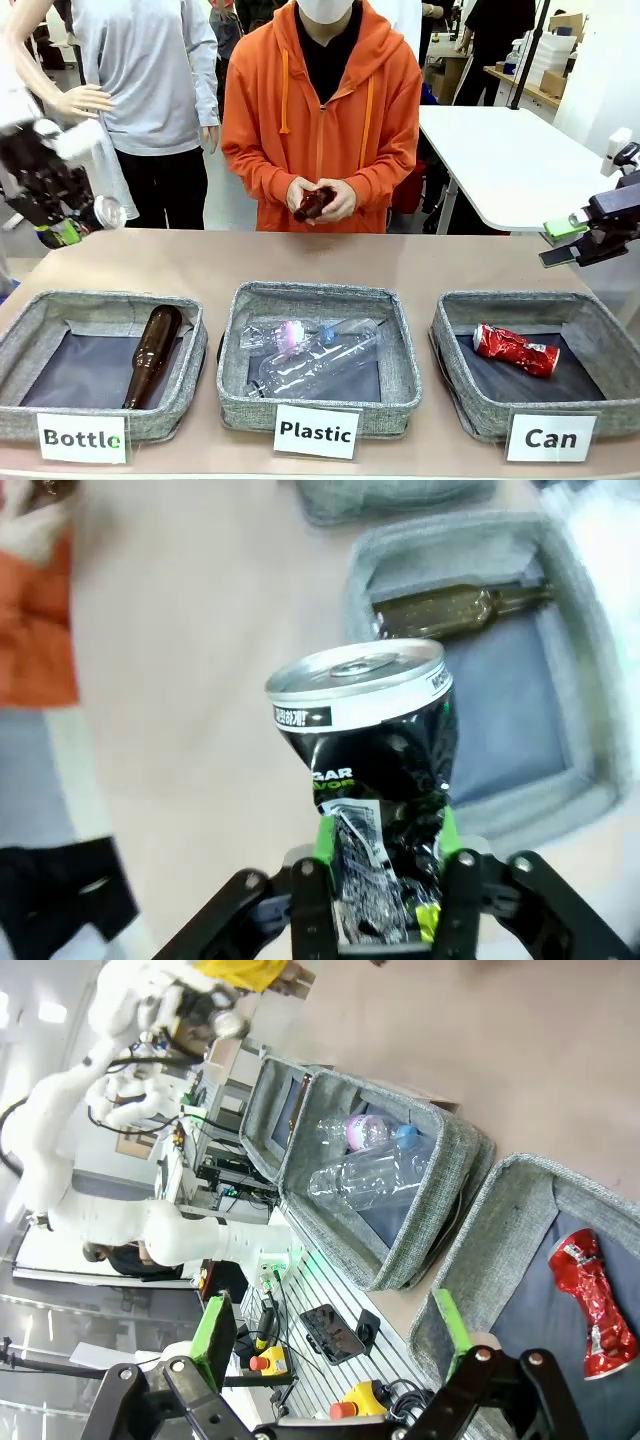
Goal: Sort the can waste into the basket.
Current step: Pick up the can waste from the table and place it in the right Fabric basket.
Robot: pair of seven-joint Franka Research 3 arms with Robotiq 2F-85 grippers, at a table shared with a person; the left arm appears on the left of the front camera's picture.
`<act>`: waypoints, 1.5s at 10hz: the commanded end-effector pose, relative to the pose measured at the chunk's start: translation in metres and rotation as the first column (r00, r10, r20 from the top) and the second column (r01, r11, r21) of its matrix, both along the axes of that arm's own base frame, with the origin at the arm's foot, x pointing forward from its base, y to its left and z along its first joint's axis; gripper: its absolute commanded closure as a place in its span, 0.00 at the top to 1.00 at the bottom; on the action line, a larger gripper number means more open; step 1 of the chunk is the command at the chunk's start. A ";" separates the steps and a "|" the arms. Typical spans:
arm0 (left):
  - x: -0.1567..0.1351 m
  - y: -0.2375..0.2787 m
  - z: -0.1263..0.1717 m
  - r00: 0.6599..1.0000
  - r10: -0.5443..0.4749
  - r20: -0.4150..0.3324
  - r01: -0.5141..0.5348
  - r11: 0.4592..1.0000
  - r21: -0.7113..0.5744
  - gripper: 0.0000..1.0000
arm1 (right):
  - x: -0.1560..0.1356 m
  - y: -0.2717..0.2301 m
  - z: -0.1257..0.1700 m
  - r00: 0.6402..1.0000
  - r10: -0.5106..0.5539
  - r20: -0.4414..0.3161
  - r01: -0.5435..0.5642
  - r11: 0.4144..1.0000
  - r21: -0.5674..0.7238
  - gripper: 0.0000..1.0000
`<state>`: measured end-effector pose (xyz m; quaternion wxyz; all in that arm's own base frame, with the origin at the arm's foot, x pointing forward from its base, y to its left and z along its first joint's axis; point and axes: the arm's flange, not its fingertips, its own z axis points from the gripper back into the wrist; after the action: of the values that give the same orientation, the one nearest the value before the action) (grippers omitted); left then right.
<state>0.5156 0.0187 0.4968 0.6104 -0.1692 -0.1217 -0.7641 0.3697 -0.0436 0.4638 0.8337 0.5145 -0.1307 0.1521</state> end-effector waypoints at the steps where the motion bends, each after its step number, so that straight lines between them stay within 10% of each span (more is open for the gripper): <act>1: -0.056 -0.009 -0.007 0.996 -0.089 0.013 0.090 0.989 -0.121 0.00 | 0.001 -0.002 0.001 1.000 0.013 0.014 -0.013 1.000 0.002 0.99; 4: -0.037 -0.006 0.017 1.000 -0.027 0.002 0.027 0.996 -0.085 0.00 | 0.001 -0.002 0.001 1.000 0.013 0.014 -0.013 1.000 0.002 0.99; 5: -0.065 -0.011 0.014 0.998 -0.055 0.008 0.056 0.988 -0.142 0.41 | 0.001 -0.002 0.001 1.000 0.013 0.014 -0.013 1.000 0.002 0.99; 6: -0.037 -0.019 0.001 0.960 -0.271 -0.074 0.250 0.943 -0.219 0.41 | 0.001 -0.002 0.001 1.000 0.013 0.014 -0.013 1.000 0.002 0.99; 8: -0.030 -0.038 0.025 0.971 -0.223 -0.091 0.206 0.965 -0.165 0.41 | 0.001 -0.002 0.001 1.000 0.013 0.014 -0.013 1.000 0.002 0.99; 9: -0.046 0.027 0.048 0.970 -0.239 -0.042 0.230 0.962 -0.148 0.41 | 0.001 -0.002 0.001 1.000 0.013 0.014 -0.013 1.000 0.002 0.99; 10: -0.083 0.126 0.063 0.999 -0.021 -0.045 0.013 0.983 -0.182 0.41 | 0.001 -0.002 0.001 1.000 0.013 0.014 -0.013 1.000 0.002 0.99; 12: -0.215 0.276 0.048 0.985 0.149 -0.086 -0.163 0.968 -0.190 0.41 | 0.001 -0.002 0.001 1.000 0.013 0.014 -0.013 1.000 0.002 0.99; 15: -0.272 0.284 0.019 0.955 0.292 0.046 -0.255 0.894 -0.367 0.41 | 0.001 -0.002 0.001 1.000 0.013 0.014 -0.013 1.000 0.002 0.99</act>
<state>0.2253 0.3222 0.5256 0.6796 -0.2280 -0.2734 -0.6414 0.3700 -0.0441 0.4640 0.8338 0.5143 -0.1308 0.1519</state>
